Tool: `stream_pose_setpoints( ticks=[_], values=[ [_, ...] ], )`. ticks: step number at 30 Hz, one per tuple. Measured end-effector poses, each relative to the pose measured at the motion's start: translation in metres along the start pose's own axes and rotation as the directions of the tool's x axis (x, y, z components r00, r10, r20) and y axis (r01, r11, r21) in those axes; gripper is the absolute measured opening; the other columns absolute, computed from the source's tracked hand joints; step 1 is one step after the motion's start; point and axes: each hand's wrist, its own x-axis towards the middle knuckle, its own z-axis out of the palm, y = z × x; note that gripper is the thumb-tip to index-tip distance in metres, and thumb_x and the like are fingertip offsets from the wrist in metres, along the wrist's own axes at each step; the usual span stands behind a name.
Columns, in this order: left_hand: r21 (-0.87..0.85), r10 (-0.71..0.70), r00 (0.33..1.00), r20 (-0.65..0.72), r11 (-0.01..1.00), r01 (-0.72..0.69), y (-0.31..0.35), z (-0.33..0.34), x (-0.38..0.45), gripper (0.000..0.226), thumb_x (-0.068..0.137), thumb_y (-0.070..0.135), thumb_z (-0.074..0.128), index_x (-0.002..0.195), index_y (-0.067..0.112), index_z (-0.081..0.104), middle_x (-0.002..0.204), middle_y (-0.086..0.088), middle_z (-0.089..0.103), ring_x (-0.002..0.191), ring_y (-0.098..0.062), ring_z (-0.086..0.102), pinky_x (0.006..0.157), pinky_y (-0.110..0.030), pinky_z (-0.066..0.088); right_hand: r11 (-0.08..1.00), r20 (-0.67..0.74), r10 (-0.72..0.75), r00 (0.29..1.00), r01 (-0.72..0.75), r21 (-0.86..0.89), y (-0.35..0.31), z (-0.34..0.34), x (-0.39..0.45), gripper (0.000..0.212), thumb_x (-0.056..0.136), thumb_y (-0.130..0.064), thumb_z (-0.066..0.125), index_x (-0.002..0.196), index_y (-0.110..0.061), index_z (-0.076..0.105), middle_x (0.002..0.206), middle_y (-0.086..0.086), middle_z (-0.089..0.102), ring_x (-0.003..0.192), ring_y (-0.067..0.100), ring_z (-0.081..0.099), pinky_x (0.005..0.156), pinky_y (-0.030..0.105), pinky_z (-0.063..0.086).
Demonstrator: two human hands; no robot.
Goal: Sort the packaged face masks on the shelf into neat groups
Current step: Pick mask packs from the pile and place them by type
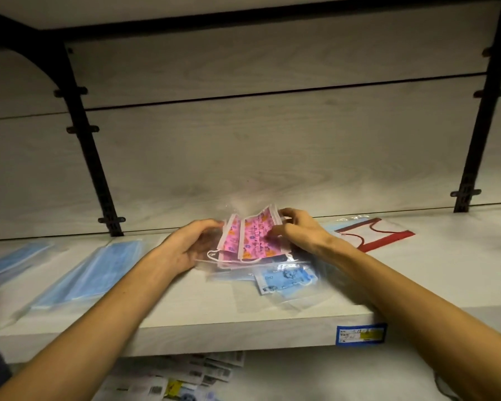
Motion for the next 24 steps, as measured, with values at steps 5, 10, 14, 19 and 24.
stream_pose_setpoints(
  ticks=[5, 10, 14, 19, 24],
  values=[
    [0.333, 0.117, 0.993, 0.029, 0.935, -0.120, -0.001, 0.010, 0.000, 0.050, 0.077, 0.002, 0.084, 0.122, 0.004, 0.063, 0.106, -0.017, 0.076, 0.085, -0.028, 0.076, 0.076, -0.035, 0.062, 0.838, 0.044, -0.195, 0.980, 0.190, -0.512, 0.008, 0.005, 0.002, 0.073, 0.081, -0.030, 0.080, 0.144, -0.025, 0.043, 0.109, -0.004, 0.072, 0.082, 0.016, 0.074, 0.076, 0.040, 0.063],
    [0.406, 0.288, 0.957, 0.022, 0.872, -0.272, -0.006, 0.016, 0.001, 0.073, 0.069, -0.007, 0.087, 0.133, 0.011, 0.057, 0.123, -0.017, 0.066, 0.099, -0.028, 0.072, 0.086, -0.040, 0.061, 0.821, -0.025, -0.176, 0.984, 0.133, -0.556, 0.012, -0.004, 0.003, 0.078, 0.076, -0.057, 0.078, 0.140, -0.023, 0.049, 0.116, -0.006, 0.069, 0.092, 0.014, 0.070, 0.082, 0.037, 0.060],
    [0.281, 0.351, 0.936, 0.012, 0.898, -0.340, -0.001, 0.012, -0.002, 0.063, 0.076, -0.017, 0.075, 0.131, 0.010, 0.060, 0.103, -0.011, 0.075, 0.077, -0.023, 0.074, 0.062, -0.030, 0.063, 0.898, -0.219, -0.138, 0.966, 0.029, -0.439, 0.010, -0.019, 0.010, 0.073, 0.084, -0.054, 0.072, 0.141, -0.015, 0.050, 0.129, 0.002, 0.065, 0.107, 0.020, 0.066, 0.097, 0.042, 0.054],
    [0.046, 0.356, 0.933, 0.059, 0.932, -0.358, 0.012, 0.003, -0.010, 0.046, 0.088, -0.014, 0.061, 0.127, 0.011, 0.060, 0.119, -0.018, 0.072, 0.105, -0.036, 0.072, 0.093, -0.052, 0.058, 0.989, -0.217, -0.056, 0.974, 0.025, -0.146, 0.003, -0.020, 0.007, 0.058, 0.084, -0.049, 0.073, 0.127, -0.011, 0.061, 0.113, 0.003, 0.072, 0.097, 0.019, 0.069, 0.087, 0.038, 0.057],
    [-0.165, 0.334, 0.942, 0.023, 0.931, -0.326, 0.010, 0.000, -0.014, 0.034, 0.096, -0.007, 0.052, 0.119, 0.015, 0.062, 0.129, -0.021, 0.067, 0.119, -0.038, 0.064, 0.102, -0.059, 0.049, 0.997, -0.031, -0.069, 0.997, 0.068, -0.027, -0.008, -0.013, -0.010, 0.031, 0.093, -0.032, 0.066, 0.119, -0.015, 0.068, 0.105, 0.002, 0.074, 0.075, 0.007, 0.063, 0.059, 0.019, 0.049]
  ],
)
